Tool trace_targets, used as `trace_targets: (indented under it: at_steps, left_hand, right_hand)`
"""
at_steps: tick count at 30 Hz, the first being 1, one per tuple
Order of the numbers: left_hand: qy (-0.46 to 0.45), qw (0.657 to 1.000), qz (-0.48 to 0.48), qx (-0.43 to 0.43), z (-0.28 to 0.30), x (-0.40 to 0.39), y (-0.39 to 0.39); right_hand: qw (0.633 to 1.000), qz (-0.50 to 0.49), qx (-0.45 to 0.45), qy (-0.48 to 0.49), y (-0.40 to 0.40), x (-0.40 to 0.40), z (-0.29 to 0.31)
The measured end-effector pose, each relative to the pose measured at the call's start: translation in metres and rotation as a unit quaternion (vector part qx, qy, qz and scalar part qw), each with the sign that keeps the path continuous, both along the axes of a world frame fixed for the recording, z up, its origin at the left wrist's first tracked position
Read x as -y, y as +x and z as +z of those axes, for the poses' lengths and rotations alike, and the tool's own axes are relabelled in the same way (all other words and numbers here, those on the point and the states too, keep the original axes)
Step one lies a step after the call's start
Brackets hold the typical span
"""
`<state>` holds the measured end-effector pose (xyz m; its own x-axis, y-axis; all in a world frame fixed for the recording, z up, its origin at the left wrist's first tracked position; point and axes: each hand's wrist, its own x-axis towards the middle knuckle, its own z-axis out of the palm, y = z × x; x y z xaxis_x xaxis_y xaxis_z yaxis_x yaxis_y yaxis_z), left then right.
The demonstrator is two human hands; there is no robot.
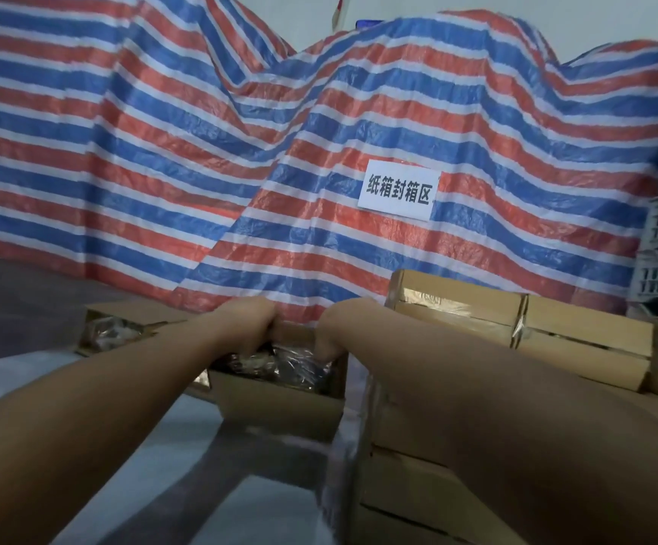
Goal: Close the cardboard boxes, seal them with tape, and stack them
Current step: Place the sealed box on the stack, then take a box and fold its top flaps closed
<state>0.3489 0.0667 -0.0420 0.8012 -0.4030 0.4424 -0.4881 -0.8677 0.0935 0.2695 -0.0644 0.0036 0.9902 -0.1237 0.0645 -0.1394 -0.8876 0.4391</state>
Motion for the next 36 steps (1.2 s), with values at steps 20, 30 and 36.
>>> trace_targets:
  at_steps: [20, 30, 36]
  left_hand:
    - [-0.001, 0.983, -0.182, -0.040, 0.083, -0.007, -0.251]
    - [0.093, 0.964, -0.218, -0.122, 0.038, 0.160, -0.308]
    - [0.085, 0.964, -0.209, -0.142, 0.013, 0.201, -0.296]
  right_hand:
    - [0.915, 0.115, -0.006, 0.386, -0.243, 0.088, 0.058]
    - [0.888, -0.059, -0.037, 0.455, -0.345, 0.229, 0.015]
    - [0.863, -0.059, -0.023, 0.500, -0.342, 0.270, -0.021]
